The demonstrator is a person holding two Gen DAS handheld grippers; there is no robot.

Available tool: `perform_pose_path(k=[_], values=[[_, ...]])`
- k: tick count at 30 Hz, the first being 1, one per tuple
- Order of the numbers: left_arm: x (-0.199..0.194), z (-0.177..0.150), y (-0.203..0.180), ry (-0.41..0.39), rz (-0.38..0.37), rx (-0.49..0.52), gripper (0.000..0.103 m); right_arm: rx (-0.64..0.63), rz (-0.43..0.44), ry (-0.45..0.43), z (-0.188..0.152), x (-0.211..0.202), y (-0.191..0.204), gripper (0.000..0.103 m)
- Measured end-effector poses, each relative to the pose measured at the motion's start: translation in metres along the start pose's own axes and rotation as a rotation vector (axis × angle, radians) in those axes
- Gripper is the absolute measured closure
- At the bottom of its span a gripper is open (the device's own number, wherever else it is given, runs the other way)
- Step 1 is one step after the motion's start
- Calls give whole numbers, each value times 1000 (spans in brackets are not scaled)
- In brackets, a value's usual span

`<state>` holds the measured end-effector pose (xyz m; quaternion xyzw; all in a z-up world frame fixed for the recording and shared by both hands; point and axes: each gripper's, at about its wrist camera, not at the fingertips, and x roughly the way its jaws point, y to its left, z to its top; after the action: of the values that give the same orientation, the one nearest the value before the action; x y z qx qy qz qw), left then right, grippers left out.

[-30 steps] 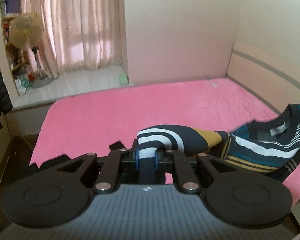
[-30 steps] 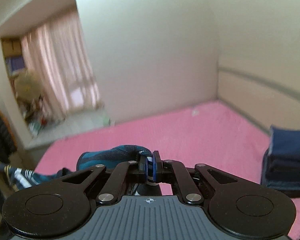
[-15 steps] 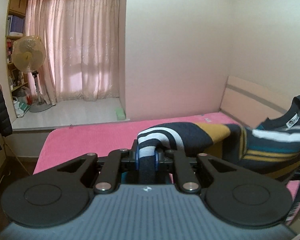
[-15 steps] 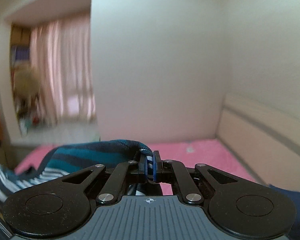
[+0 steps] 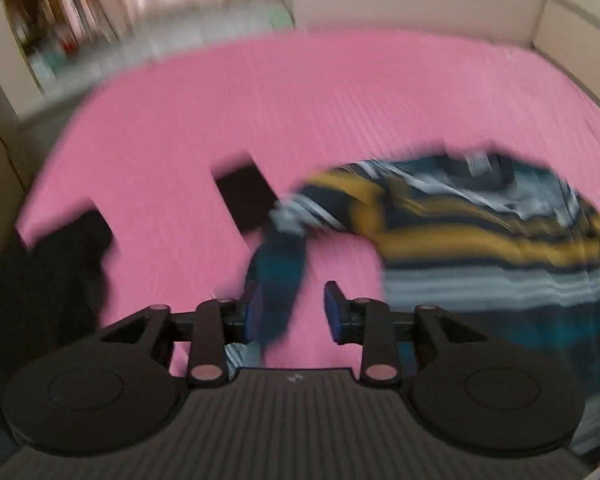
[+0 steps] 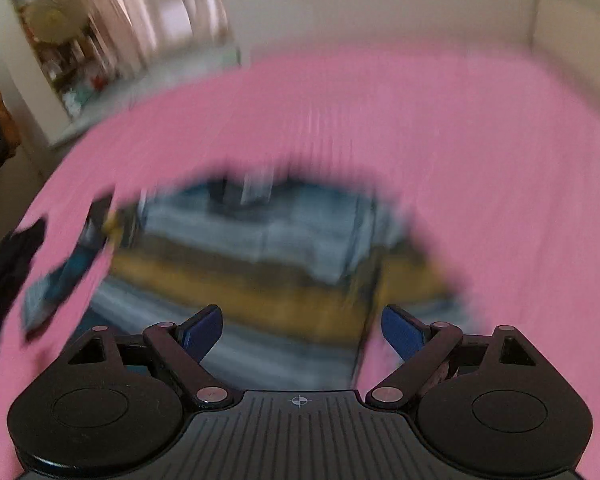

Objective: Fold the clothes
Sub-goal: 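Lay the sweater flat on the bed and open both grippers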

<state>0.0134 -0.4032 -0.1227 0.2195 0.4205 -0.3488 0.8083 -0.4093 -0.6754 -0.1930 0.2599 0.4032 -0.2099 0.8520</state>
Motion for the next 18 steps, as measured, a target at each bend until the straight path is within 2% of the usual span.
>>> perform_pose_path(k=[2,5,10,12,15,18], values=[[9,-37,-5,69,-52,-25,67,84,17,96,-50,1,-8,14],[17,-90,-13,166,-138,-16,65,227,32,180,-107,-7,-19,14],[31,-149,-20,296,-235,56,63,243,70,250,-173,-27,-10,14],[39,-165,-18,327,-253,76,62,221,69,252,-192,-27,-1,14],[53,-179,-17,363,-305,108,63,211,73,212,-211,-32,11,14],[57,-189,-22,391,-364,173,68,204,67,153,-220,-26,14,14]])
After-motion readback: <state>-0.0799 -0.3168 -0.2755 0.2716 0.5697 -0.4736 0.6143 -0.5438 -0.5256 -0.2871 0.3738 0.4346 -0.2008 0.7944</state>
